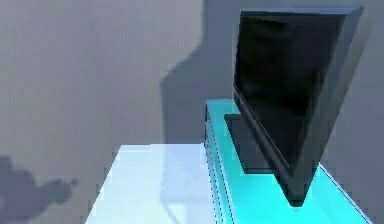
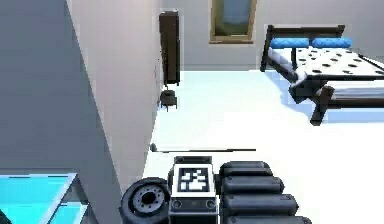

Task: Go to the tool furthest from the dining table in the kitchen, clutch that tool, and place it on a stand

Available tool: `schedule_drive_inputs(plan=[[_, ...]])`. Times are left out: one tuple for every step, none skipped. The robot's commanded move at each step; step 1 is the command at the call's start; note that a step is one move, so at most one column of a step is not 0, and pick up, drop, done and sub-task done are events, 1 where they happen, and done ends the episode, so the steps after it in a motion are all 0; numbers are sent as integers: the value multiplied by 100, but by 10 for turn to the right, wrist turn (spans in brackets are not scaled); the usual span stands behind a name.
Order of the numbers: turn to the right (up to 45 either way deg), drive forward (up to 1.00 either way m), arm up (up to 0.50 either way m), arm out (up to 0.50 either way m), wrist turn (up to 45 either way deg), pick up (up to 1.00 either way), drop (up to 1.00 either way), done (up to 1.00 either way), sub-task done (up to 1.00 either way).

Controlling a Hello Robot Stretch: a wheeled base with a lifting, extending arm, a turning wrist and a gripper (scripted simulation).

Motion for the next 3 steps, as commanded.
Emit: schedule_drive_inputs(plan=[[-450, 0, 0, 0, 0, 0, 0, 0, 0], [0, 40, 0, 0, 0, 0, 0, 0, 0], [450, 0, 0, 0, 0, 0, 0, 0, 0]])
